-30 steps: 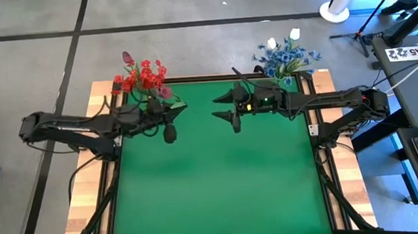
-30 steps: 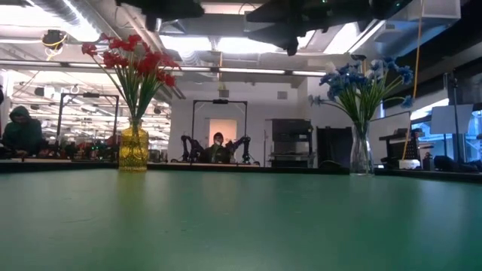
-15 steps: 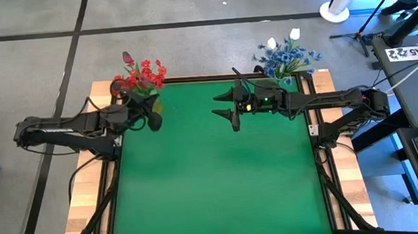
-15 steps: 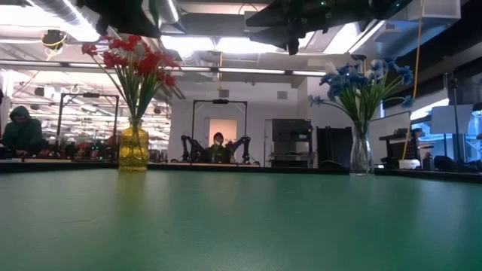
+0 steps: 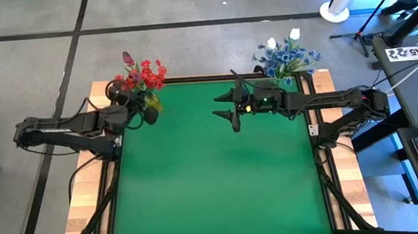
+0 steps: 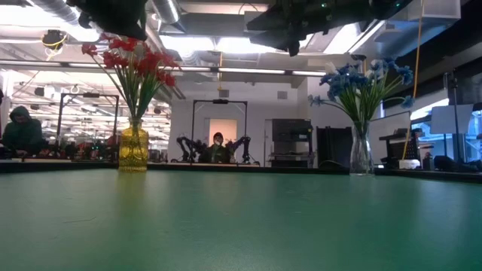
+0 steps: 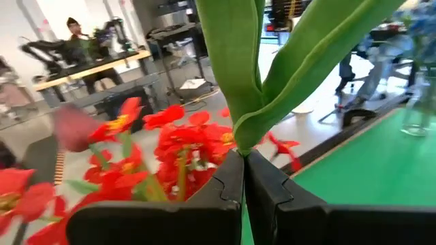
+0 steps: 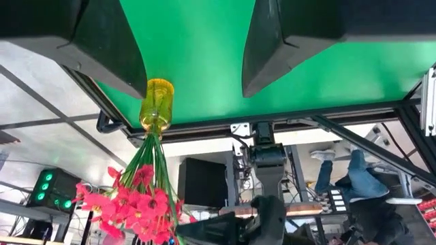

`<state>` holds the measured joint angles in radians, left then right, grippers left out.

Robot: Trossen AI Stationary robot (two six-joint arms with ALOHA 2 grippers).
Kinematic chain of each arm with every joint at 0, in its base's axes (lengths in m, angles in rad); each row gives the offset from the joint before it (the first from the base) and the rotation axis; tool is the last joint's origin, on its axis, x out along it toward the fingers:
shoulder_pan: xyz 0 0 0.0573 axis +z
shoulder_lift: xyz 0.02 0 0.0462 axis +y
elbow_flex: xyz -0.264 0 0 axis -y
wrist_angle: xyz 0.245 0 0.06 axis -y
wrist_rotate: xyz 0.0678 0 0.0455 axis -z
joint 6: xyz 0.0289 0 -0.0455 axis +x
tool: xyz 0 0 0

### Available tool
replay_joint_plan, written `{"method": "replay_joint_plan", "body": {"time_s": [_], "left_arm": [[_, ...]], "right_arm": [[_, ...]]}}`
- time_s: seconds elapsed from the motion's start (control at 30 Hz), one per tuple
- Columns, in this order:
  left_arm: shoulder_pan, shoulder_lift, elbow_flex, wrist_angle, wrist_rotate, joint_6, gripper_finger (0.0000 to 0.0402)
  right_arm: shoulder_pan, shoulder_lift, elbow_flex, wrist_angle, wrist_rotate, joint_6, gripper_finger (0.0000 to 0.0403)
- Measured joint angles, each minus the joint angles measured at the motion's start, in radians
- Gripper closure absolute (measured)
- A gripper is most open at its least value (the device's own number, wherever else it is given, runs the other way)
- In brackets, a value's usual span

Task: Sort flowers into vase by color
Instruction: Put the red flower into the yellow vase

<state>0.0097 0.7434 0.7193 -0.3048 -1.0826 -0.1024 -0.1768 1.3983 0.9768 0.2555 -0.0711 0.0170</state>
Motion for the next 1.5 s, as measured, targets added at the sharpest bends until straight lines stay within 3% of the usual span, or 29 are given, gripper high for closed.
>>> {"method": "replay_joint_plan", "body": {"time_s": [0.33,0.67,1.0,1.5], "left_arm": [[0.029,0.000,0.000,-0.128,-0.079,-0.135,0.0401],[0.092,0.001,0.000,-0.133,-0.091,-0.148,0.0401],[0.177,0.003,-0.009,-0.117,0.040,-0.187,0.0401],[0.305,0.003,-0.177,-0.090,0.184,-0.316,0.0401]], "right_arm": [[0.000,0.000,0.000,-0.023,0.035,-0.023,0.0166],[0.000,0.000,0.000,-0.022,0.035,-0.023,0.0166],[0.000,0.000,0.000,-0.022,0.035,-0.023,0.0166],[0.000,0.000,0.000,-0.022,0.035,-0.023,0.0166]]}}
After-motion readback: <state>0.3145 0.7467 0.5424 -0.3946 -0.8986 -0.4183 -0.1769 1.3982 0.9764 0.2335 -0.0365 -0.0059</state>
